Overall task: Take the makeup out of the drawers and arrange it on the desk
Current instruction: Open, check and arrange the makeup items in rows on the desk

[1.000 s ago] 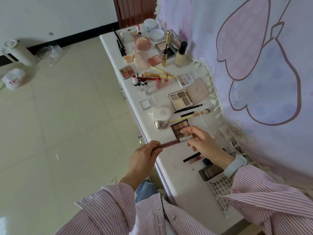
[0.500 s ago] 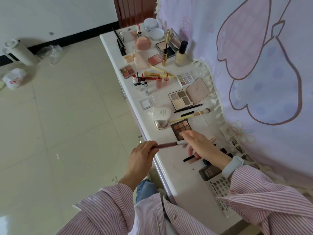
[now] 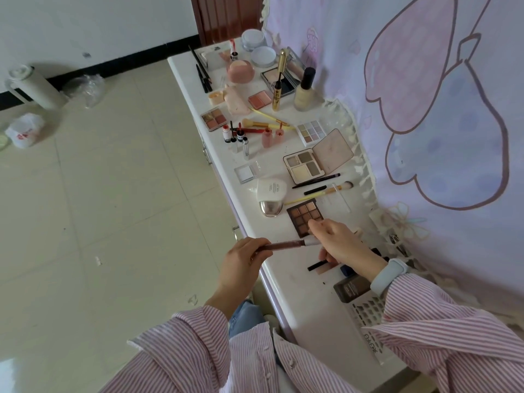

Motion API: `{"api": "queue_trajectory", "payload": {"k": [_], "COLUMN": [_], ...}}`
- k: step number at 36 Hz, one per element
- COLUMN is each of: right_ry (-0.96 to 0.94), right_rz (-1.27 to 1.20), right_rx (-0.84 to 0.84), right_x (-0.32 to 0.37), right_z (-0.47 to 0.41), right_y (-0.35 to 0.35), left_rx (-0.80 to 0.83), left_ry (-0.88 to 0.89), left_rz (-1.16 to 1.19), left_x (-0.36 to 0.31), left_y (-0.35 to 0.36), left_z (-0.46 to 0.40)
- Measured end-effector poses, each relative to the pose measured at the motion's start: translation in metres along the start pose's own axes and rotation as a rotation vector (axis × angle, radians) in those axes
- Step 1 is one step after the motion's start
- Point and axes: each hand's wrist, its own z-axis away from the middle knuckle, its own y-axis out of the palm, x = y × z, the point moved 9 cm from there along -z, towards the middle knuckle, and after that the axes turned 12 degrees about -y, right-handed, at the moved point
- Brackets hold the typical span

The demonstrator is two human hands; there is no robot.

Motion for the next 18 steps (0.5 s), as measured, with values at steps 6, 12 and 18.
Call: {"api": "queue_trajectory", "payload": {"k": [6, 12, 18], "right_ry": [-0.053, -0.120, -0.116], "right_rz": [-0.055, -0.123, -0.257], "right_rx": [-0.037, -0.141, -0.244], "right_x": [0.006, 0.017, 0.019], "right_z": [-0.002, -0.002, -0.004], "right_y": [-0.003, -0.020, -0.039], "left_rx": [0.016, 0.017, 0.028], "left_ry": [-0.059, -0.090, -0.105], "left_rz": [-0.033, -0.030, -0.016], "left_x": [0.008, 0.016, 0.022], "left_y": [0.001, 0.002, 0.005], "left_z": [0.000, -0.003, -0.005]}}
